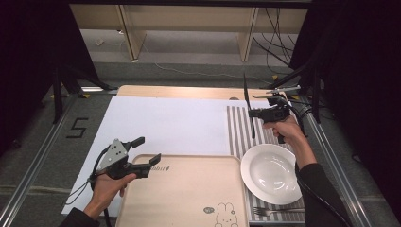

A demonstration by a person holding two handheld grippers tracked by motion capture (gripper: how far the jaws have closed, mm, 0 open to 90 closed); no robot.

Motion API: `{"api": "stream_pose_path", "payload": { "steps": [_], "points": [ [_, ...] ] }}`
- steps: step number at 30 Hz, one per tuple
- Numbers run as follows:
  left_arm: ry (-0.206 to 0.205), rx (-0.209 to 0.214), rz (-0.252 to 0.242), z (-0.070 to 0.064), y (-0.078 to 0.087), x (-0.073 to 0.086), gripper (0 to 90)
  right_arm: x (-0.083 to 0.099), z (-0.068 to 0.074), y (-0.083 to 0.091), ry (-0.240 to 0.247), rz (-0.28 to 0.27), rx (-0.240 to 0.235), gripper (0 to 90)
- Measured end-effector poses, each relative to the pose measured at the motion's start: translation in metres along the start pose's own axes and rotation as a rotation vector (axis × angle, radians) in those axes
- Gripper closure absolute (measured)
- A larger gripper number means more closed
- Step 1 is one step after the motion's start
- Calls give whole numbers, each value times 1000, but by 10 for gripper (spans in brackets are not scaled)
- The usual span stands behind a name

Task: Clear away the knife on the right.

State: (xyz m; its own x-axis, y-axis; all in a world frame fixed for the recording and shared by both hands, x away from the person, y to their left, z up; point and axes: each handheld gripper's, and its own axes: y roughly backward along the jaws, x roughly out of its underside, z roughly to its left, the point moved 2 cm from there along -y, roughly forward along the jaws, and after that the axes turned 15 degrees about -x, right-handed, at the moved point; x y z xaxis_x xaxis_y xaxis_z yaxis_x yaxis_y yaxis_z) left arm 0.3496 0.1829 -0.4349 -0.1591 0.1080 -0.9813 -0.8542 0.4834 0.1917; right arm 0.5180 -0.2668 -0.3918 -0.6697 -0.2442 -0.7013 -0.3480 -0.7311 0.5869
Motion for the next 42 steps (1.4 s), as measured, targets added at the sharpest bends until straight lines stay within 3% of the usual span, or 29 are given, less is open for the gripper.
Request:
{"api": "stream_pose_path", "payload": {
  "steps": [1, 4, 7, 13, 17, 28, 36, 42],
  "points": [
    [3, 2, -4, 0, 0, 0, 163, 1, 4, 0, -30, -7, -19, 805],
    [4, 3, -9, 0, 0, 0, 163, 3, 7, -1, -17, -33, -38, 806],
    [2, 2, -10, 0, -1, 0, 163, 9, 22, -3, -19, -67, -88, 805],
    [4, -2, -6, 0, 0, 0, 163, 19, 42, -3, -50, -65, -130, 806],
    [3, -3, -7, 0, 1, 0, 163, 30, 60, -3, -39, -77, -183, 806],
    [8, -2, -5, 0, 0, 0, 162, 56, 91, -9, -26, -65, -251, 806],
    [9, 3, -17, -1, 3, -2, 162, 85, 126, -20, -21, -3, -295, 806],
    [6, 6, -16, -2, 2, -1, 161, 94, 136, -22, -23, 13, -303, 806]
  ]
}}
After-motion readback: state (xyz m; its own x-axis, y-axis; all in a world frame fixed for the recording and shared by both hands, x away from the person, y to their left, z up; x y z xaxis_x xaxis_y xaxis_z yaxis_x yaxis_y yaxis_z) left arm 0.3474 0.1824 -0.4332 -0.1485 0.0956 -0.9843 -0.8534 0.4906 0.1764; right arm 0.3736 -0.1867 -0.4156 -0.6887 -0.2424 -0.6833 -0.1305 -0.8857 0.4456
